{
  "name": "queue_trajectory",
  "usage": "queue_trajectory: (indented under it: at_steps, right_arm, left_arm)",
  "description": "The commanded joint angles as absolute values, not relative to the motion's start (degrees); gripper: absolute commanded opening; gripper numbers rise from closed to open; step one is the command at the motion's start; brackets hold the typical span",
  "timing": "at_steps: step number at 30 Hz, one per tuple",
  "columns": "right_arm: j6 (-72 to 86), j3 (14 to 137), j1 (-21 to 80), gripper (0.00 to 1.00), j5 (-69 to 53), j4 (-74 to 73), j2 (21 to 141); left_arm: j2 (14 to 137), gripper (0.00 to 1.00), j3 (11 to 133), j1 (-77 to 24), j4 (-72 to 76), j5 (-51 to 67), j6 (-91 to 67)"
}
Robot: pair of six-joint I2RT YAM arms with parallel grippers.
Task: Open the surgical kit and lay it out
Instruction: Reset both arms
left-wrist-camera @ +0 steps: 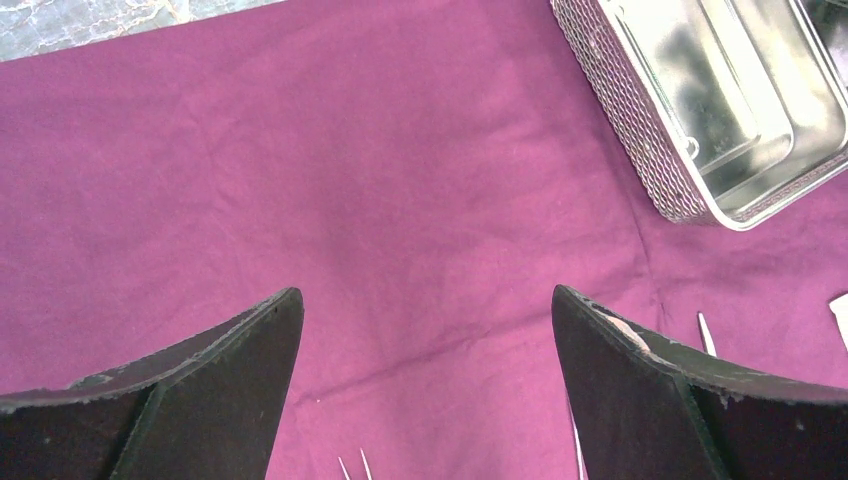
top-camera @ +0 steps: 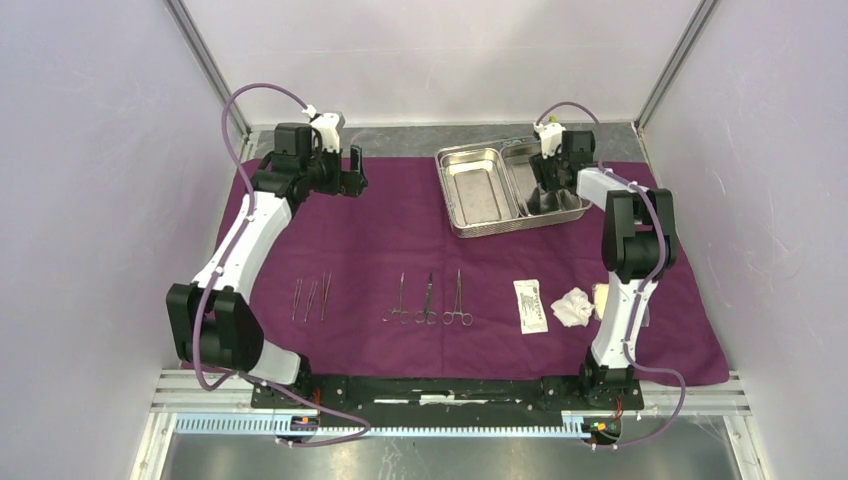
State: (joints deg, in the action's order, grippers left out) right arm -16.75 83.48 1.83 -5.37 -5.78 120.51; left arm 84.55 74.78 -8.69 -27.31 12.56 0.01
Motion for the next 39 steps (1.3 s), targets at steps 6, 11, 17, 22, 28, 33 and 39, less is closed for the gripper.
queue_trajectory:
  at_steps: [6,11,17,22,28,33,39]
  right_arm:
    - [-19.4,73.0,0.7,0.63,1.4,-8.6,110.4]
    - [-17.9,68.1,0.5,0.63,0.9,-10.5,106.4]
    - [-15.2,63.8,0.5,0.64,-1.6,-12.2,102.5]
    - [-13.6,62.0,0.7,0.64,-4.0,-12.2,100.0]
    - [-13.9,61.9,0.7,0.64,-5.7,-12.9,98.2]
    - [-14.8,63.4,0.7,0.72,-7.4,-11.9,93.6]
    - [-15.1,66.7,0.7,0.98,-8.5,-13.0,87.5]
  left_arm:
    - [79.4,1.00,72.7,-8.5,-25.9,13.3,-0.1]
    - [78.1,1.00,71.8,-8.5,-25.6,12.6,2.3]
    - [77.6,1.00,71.5,-8.4,-25.5,12.7,2.6]
    - [77.2,1.00,71.2,-8.4,-25.5,12.8,2.7]
    - [76.6,1.00,70.7,-8.4,-25.4,12.4,2.8]
    - [76.4,1.00,70.3,-8.4,-23.9,8.9,3.8]
    - [74.2,1.00,65.7,-8.5,-13.4,0.8,6.7]
